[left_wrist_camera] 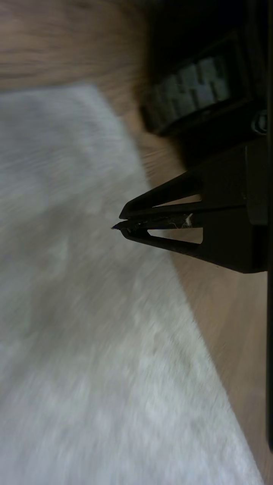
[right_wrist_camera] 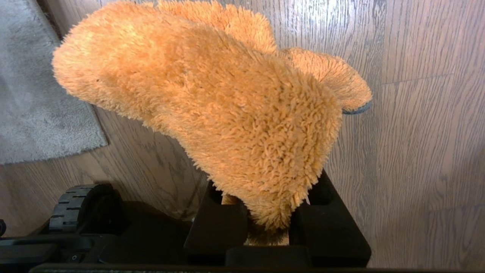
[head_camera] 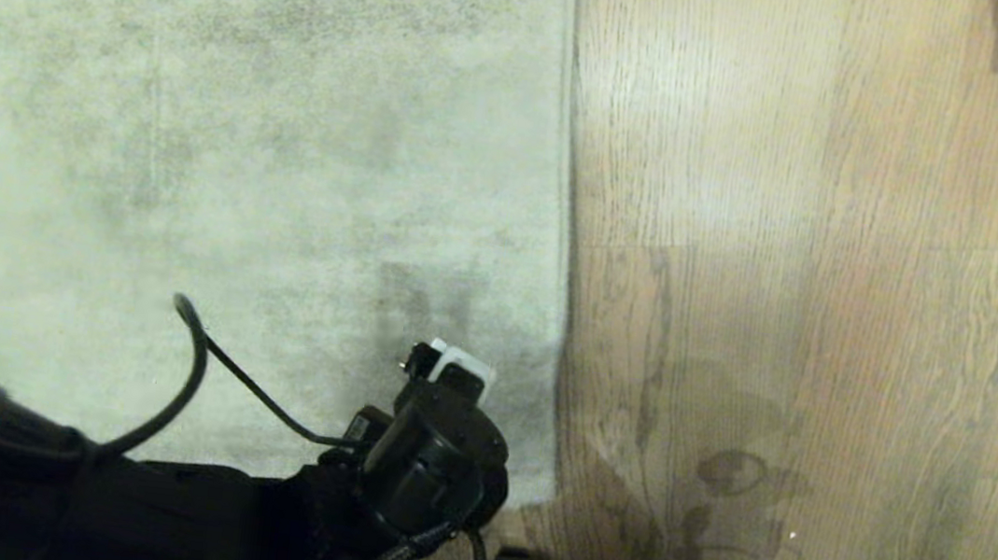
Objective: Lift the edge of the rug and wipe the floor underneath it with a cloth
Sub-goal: Lay down the carpet
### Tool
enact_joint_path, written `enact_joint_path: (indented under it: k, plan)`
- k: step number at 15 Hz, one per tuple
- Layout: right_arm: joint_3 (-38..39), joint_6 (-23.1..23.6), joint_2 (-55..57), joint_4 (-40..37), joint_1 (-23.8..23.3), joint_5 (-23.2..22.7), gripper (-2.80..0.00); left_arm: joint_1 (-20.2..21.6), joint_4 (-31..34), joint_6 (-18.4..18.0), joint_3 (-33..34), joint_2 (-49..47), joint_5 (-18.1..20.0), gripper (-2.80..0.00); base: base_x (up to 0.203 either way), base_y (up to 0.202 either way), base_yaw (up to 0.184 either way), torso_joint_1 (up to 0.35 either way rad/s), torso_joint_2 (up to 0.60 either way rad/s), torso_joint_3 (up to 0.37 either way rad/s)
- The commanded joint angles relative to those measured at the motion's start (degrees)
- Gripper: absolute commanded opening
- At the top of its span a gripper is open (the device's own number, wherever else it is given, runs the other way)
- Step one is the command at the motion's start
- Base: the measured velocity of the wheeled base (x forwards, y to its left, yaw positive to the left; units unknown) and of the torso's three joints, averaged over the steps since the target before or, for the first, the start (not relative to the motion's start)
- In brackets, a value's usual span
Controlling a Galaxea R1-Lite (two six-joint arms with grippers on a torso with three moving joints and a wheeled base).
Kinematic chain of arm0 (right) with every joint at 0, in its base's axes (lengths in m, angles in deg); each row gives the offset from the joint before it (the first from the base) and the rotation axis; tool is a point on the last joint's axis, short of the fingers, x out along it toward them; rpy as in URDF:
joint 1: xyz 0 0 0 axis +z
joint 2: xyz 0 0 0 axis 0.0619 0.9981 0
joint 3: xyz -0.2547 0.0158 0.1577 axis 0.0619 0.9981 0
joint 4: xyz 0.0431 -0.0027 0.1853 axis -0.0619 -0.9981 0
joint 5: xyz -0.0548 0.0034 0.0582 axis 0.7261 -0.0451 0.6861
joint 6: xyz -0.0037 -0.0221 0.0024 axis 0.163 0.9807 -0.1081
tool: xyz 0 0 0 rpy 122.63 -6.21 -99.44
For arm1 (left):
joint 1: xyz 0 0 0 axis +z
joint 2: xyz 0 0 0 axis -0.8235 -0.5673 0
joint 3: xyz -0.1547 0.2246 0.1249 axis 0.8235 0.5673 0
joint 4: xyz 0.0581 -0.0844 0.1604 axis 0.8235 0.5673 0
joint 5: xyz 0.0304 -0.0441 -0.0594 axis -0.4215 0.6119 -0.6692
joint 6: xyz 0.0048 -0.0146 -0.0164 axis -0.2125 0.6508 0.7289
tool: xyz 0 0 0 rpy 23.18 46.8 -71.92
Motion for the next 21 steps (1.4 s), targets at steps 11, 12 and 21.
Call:
enact_joint_path:
  k: [11,12,21]
  plan:
    - [0.0,0.0,0.1,0.0,0.0,0.0,-2.8,0.8,-0.3,3.2,-7.1,-23.5,1.3,-2.8,0.0,0.0,0.0,0.0,0.0,0.0]
    - [0.0,0.0,0.1,0.0,0.0,0.0,-2.8,0.8,-0.3,3.2,-8.6,-25.0,1.2,-2.8,0.0,0.0,0.0,0.0,0.0,0.0]
    - [0.0,0.0,0.1,0.0,0.0,0.0,-2.8,1.5,-0.4,2.6,-12.2,-28.3,-0.2,-2.8,0.0,0.0,0.0,0.0,0.0,0.0]
